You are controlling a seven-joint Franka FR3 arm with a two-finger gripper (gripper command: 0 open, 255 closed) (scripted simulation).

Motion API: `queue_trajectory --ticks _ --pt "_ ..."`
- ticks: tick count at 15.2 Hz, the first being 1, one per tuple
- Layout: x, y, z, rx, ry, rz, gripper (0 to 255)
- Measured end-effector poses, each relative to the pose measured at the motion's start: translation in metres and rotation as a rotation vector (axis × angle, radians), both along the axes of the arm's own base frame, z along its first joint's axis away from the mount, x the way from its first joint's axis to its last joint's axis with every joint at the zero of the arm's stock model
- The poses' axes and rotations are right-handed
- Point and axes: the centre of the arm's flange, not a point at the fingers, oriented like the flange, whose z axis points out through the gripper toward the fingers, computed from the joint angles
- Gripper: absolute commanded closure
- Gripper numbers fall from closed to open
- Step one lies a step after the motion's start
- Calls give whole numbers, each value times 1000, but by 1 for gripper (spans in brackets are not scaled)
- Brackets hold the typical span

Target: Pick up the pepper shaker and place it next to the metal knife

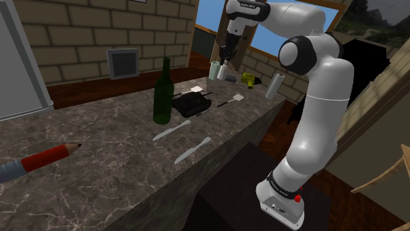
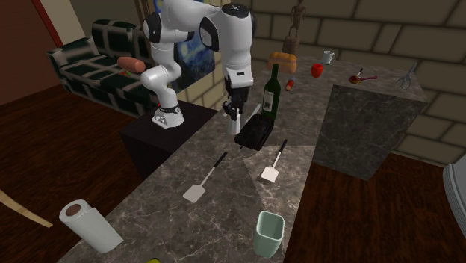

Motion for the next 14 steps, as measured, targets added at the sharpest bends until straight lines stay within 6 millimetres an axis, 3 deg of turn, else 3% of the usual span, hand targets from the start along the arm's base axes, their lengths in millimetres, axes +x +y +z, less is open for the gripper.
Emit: queue_trajectory --ticks 14 --pt "-50 180 0 0 0 1 255"
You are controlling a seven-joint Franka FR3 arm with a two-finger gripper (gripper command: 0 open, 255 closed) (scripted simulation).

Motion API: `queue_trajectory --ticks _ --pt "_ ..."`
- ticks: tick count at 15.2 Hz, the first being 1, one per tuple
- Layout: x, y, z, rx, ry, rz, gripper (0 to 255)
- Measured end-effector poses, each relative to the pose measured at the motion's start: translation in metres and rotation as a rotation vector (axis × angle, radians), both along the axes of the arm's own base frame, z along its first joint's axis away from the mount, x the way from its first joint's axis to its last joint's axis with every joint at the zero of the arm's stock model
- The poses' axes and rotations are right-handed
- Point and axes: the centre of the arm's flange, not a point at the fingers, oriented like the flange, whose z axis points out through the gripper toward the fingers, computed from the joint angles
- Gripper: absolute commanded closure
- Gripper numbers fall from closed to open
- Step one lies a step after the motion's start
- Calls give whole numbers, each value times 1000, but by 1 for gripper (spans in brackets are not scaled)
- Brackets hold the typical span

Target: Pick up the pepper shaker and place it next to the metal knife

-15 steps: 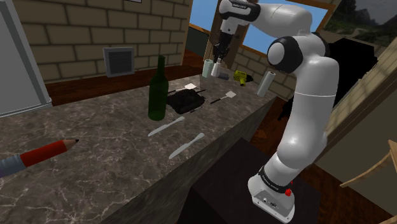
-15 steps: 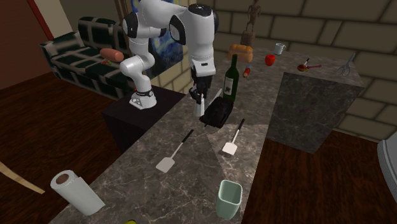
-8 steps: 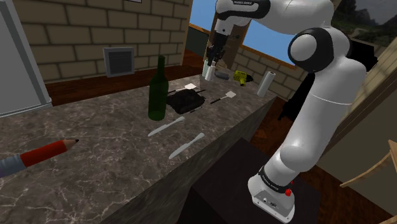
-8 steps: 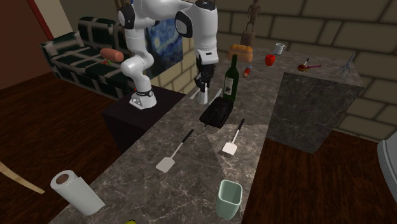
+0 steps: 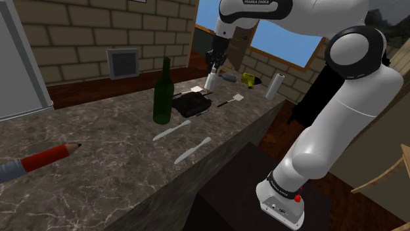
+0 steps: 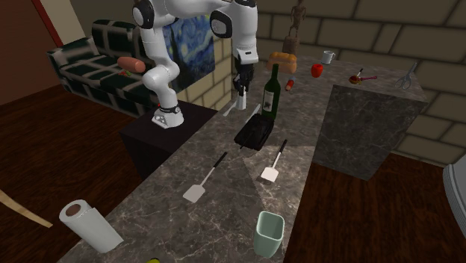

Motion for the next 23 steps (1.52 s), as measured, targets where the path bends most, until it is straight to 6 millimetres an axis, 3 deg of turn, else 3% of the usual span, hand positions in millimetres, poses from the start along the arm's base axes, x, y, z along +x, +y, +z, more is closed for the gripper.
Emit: queue_trajectory --ticks 20,23 --pt "-64 256 -2 0 0 0 255" --pt "-72 276 -6 0 0 0 255"
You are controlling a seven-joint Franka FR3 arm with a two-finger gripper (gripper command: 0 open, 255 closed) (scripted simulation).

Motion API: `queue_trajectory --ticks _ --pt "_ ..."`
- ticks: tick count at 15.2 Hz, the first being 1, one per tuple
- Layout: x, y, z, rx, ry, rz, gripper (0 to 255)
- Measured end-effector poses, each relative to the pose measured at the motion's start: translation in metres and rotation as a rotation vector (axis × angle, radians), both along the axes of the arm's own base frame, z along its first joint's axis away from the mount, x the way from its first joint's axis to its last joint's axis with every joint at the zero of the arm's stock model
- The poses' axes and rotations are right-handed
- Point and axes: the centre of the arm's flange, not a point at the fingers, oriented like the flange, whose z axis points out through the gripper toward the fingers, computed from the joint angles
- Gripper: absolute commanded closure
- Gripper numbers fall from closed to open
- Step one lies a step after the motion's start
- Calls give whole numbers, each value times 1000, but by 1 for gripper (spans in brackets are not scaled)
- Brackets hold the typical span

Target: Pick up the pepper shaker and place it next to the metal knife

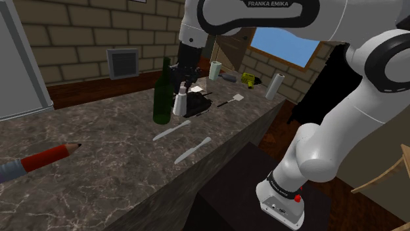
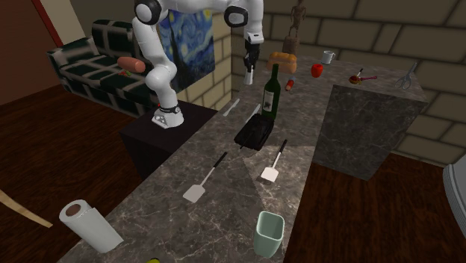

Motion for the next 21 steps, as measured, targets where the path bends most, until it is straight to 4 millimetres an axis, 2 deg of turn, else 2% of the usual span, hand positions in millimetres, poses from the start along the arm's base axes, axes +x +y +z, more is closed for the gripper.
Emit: queue_trajectory --ticks 21 --pt "-1 2 -108 0 0 -1 255"
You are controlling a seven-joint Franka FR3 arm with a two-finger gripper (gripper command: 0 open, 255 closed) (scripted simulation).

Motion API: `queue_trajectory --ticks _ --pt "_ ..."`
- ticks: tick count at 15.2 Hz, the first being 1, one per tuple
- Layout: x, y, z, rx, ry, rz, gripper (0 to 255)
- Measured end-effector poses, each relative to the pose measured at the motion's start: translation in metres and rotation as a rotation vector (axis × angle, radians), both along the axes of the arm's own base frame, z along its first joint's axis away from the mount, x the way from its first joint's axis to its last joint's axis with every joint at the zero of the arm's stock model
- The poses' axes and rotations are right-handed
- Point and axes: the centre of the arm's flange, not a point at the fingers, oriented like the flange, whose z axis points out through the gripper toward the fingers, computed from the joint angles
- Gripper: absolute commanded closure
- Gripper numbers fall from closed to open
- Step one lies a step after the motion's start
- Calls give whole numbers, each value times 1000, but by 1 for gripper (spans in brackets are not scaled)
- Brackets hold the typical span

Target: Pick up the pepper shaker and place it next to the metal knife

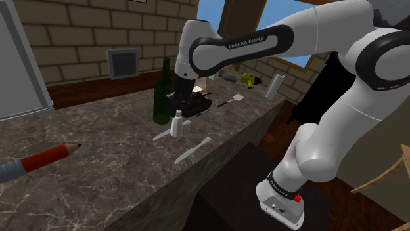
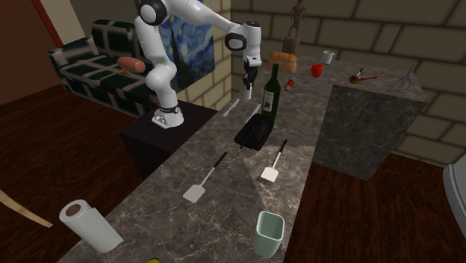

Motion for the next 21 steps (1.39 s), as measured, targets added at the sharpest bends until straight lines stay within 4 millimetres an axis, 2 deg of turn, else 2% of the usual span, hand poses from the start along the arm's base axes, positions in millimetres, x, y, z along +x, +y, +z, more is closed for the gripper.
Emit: queue_trajectory --ticks 10,15,16,21 --pt "1 0 -53 0 0 0 255" --pt "0 0 -55 0 0 0 255" --pt "0 0 -55 0 0 0 0" --pt "0 0 -55 0 -1 0 0"
